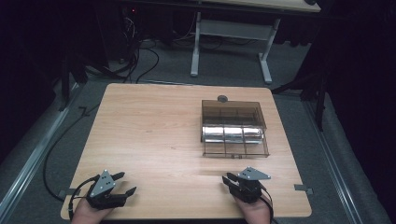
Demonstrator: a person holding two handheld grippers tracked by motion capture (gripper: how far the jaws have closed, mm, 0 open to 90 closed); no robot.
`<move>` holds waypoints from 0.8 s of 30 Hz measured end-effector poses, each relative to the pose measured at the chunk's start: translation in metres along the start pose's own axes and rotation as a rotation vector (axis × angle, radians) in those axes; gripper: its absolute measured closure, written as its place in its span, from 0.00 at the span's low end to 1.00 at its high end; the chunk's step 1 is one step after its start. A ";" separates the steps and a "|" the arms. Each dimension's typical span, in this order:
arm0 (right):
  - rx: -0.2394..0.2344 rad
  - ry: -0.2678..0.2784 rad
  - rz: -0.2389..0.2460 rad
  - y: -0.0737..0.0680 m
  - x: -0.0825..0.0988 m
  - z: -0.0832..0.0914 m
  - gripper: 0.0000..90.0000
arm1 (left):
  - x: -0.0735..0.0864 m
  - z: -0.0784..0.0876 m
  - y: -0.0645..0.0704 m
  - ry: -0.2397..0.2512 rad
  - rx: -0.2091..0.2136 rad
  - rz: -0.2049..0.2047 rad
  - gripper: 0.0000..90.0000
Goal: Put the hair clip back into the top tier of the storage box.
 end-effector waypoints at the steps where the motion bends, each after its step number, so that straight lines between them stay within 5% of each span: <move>1: 0.005 0.006 0.001 -0.001 -0.001 0.000 0.78 | 0.000 0.000 0.000 0.000 -0.001 -0.001 0.32; 24: -0.003 -0.018 -0.004 0.000 0.000 -0.003 0.73 | 0.000 -0.001 0.001 -0.005 -0.004 -0.008 0.32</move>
Point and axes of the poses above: each handheld gripper's, and its own axes: z roughly backward along the jaws, x roughly out of its underside, y roughly to its right, the point moved 6 cm from there along -z, roughly forward along the jaws, and after that the axes turned 12 degrees about y, right-handed, at the moved point
